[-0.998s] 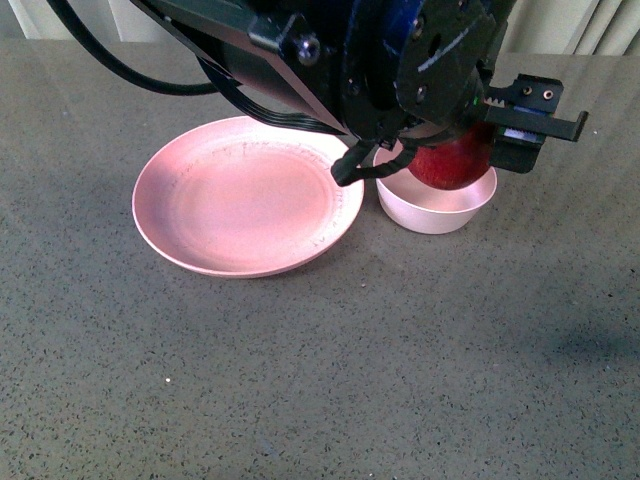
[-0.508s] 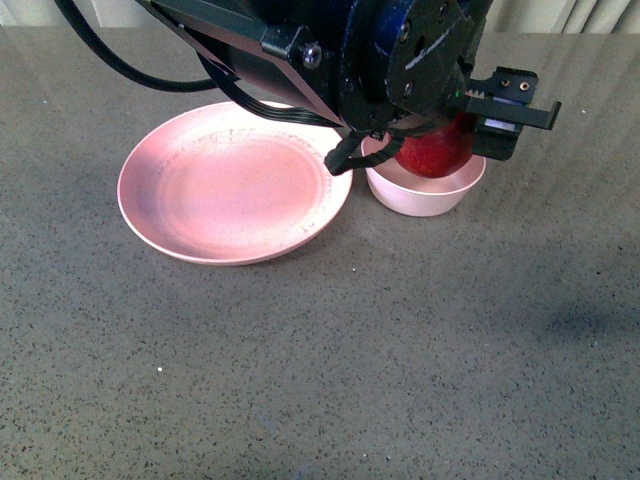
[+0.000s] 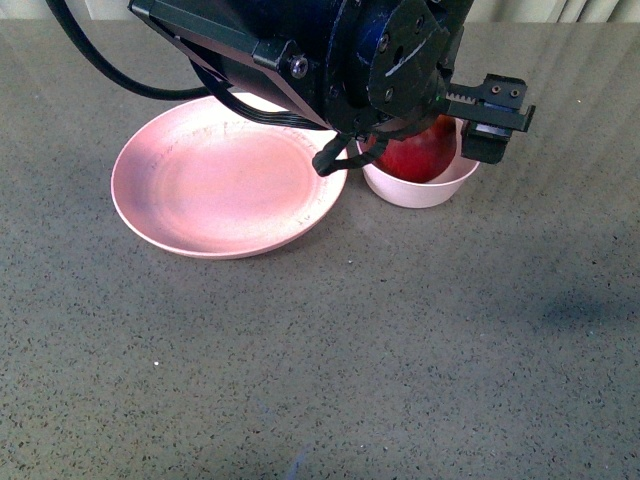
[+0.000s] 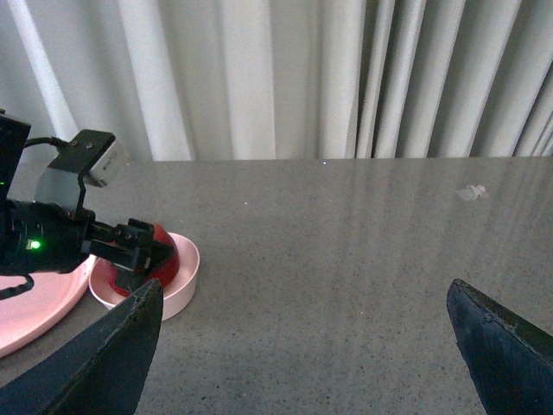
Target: Move apple from plate to bowl
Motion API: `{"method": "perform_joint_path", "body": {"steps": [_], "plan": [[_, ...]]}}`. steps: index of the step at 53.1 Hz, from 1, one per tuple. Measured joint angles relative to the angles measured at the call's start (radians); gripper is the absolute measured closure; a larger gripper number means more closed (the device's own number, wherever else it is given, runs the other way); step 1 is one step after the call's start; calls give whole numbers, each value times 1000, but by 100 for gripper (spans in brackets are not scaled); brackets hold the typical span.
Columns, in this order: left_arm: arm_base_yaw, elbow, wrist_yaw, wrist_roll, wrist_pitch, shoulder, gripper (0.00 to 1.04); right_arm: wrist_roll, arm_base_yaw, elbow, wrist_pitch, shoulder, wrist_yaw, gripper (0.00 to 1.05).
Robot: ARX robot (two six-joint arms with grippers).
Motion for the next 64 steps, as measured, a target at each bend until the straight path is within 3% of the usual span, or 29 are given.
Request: {"method": "perform_joint_path", "body": {"steps": [3, 28, 45, 46, 48, 51, 56, 64], "plan": [[0, 0, 0, -2, 0, 0, 7, 0, 0, 0, 0, 0, 0, 9], [15, -145, 36, -65, 69, -135, 9, 0, 0, 0, 0, 0, 0, 9], [129, -365, 72, -131, 134, -404, 9, 0, 0, 0, 0, 0, 0, 9], [135, -391, 33, -119, 167, -418, 11, 0, 0, 0, 0, 0, 0, 9], [147, -475, -161, -52, 365, -446, 19, 0, 0, 0, 0, 0, -1, 9], [183, -633, -324, 46, 591, -523, 32, 0, 0, 0, 0, 0, -2, 9], [266, -828, -334, 109, 737, -680, 49, 0, 0, 0, 0, 0, 3, 9], [373, -1075, -230, 144, 766, -864, 85, 0, 0, 0, 0, 0, 0, 9]]}}
